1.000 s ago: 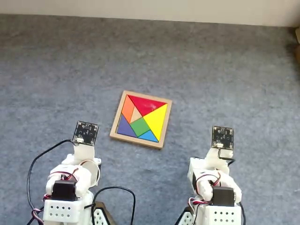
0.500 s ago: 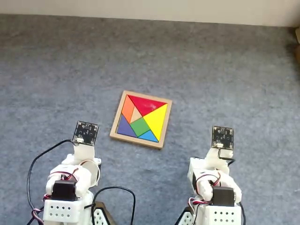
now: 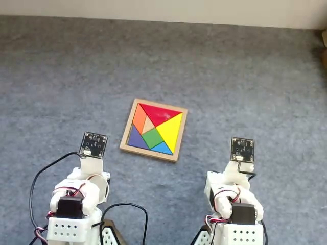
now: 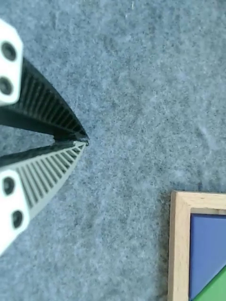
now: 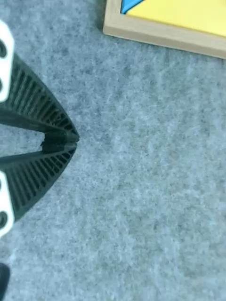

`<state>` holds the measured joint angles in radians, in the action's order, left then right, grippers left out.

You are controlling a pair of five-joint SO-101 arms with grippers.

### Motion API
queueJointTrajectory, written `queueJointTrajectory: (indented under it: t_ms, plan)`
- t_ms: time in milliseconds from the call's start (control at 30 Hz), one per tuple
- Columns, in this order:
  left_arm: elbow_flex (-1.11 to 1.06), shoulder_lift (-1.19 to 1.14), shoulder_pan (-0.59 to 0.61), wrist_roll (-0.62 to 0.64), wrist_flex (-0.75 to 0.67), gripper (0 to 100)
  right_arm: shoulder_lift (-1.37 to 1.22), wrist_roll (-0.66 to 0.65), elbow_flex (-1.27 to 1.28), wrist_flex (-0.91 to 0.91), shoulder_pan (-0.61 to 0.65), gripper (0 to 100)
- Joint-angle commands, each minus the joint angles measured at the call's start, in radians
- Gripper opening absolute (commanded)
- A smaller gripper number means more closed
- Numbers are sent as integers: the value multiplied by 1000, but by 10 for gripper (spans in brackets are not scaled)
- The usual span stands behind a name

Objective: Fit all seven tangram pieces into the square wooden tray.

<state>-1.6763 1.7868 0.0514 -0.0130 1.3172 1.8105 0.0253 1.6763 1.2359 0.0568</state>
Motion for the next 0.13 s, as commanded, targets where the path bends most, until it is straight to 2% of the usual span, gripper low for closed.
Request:
queueJointTrajectory:
  t_ms: [0,100]
  plan:
    - [-19,31,8,-3,9,7,2,3,137,5,-10,5]
    - [-19,31,8,-3,9,7,2,3,137,5,-10,5]
